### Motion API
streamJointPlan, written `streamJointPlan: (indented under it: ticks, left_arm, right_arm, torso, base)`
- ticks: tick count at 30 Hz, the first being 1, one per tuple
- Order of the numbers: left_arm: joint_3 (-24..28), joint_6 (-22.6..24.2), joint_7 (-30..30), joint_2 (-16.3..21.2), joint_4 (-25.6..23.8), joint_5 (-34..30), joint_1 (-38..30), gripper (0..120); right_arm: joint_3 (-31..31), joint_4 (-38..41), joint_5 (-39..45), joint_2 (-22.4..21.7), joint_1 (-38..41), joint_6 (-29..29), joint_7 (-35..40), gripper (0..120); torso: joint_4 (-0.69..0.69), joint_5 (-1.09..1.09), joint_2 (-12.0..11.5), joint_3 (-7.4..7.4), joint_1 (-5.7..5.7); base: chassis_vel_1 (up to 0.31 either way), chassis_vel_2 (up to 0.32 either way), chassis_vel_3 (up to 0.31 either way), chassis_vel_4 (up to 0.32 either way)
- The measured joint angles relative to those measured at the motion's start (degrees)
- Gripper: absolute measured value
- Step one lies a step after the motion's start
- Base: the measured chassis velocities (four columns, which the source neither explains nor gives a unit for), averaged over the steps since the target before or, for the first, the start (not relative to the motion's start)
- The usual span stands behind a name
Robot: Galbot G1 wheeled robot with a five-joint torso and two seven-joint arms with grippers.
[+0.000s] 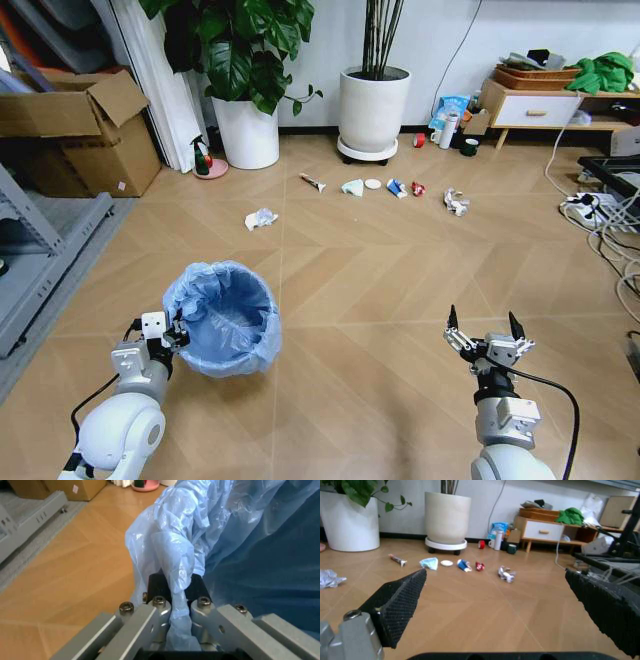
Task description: Pick up the trash bin and place the garbage on the floor into it.
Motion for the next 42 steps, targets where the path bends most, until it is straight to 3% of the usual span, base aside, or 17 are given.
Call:
streamJointPlan:
  ticks: [42]
  left_arm:
    - [-0.13, -1.08, 0.68, -0.26, -0.71, 0.29, 1.01, 0]
  right_arm:
    - [-1.64, -1.61, -0.72, -0.11, 0.06, 0.29, -0.57, 100]
  torso:
    - [0.02, 0.01, -0.01, 0.02, 0.02]
  base:
    - [-0.192, 0.411, 0.193, -0.403]
